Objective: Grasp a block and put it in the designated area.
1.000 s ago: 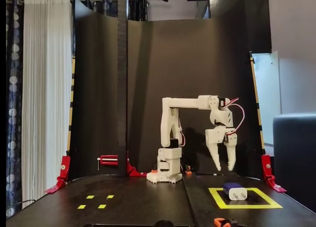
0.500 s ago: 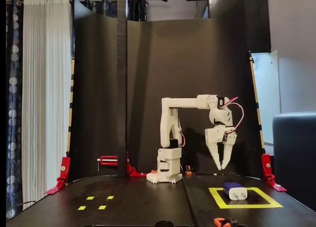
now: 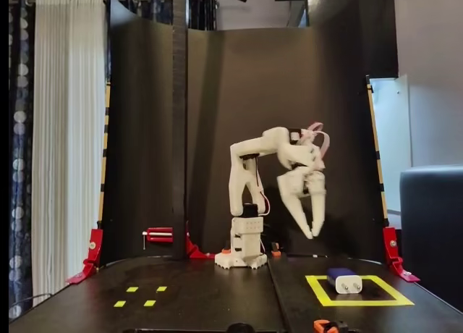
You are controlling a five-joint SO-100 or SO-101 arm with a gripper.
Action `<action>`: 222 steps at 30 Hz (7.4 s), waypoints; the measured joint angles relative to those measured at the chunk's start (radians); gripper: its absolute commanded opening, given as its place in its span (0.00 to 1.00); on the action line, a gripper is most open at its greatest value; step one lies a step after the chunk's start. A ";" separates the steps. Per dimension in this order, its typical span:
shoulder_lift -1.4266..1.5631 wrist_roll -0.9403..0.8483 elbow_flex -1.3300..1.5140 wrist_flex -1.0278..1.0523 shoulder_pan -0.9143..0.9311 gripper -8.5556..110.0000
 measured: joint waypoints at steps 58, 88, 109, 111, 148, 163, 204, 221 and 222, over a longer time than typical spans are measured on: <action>1.095 0.647 1.241 -0.907 0.308 0.07; 1.506 0.641 1.496 -0.609 0.341 0.08; 1.516 0.641 1.496 -0.423 0.354 0.07; 1.516 0.641 1.496 -0.408 0.354 0.07; 1.516 0.727 1.496 -0.391 0.410 0.07; 1.516 0.727 1.496 -0.391 0.408 0.07; 1.516 0.727 1.496 -0.391 0.408 0.07; 1.516 0.727 1.496 -0.391 0.408 0.07; 1.516 0.727 1.496 -0.391 0.408 0.07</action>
